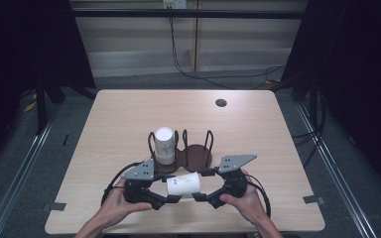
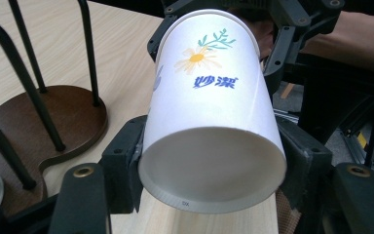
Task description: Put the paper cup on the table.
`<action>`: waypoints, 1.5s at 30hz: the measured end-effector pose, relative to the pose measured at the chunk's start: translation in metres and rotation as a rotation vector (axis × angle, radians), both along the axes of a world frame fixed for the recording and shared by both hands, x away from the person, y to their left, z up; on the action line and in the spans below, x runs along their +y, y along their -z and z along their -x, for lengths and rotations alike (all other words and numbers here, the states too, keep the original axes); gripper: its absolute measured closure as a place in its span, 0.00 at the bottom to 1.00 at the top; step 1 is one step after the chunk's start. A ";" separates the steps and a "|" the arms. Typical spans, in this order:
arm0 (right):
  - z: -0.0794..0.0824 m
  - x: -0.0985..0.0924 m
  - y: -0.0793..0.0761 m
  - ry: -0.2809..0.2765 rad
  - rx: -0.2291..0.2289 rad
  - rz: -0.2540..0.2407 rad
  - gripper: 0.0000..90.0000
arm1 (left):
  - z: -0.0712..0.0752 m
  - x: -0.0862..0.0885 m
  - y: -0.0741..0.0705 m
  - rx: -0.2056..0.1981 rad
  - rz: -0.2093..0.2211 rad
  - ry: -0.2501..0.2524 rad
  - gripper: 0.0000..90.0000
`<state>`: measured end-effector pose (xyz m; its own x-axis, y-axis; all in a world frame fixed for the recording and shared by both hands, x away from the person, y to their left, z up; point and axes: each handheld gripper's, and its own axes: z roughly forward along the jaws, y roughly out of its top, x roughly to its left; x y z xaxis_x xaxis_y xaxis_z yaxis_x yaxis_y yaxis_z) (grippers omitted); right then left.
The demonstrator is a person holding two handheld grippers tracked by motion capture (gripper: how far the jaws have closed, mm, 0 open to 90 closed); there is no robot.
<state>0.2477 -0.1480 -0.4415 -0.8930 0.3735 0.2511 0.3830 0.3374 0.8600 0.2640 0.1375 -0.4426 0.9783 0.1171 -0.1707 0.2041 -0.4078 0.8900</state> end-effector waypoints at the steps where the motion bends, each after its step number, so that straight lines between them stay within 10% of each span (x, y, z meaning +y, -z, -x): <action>1: 0.000 0.000 0.000 -0.004 0.003 -0.004 0.16 | 0.000 0.000 0.000 -0.002 0.002 0.004 0.41; 16: 0.001 0.003 0.000 -0.090 0.026 -0.064 0.24 | 0.004 -0.003 -0.004 -0.004 0.031 0.040 0.41; 45: 0.001 0.004 -0.001 -0.095 0.012 0.003 0.35 | -0.005 -0.003 0.008 0.084 -0.009 0.019 0.31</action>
<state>0.2464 -0.1438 -0.4408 -0.9212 0.2881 0.2614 0.3597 0.3747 0.8545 0.2686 0.1349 -0.4502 0.9626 0.1001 -0.2516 0.2702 -0.4200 0.8664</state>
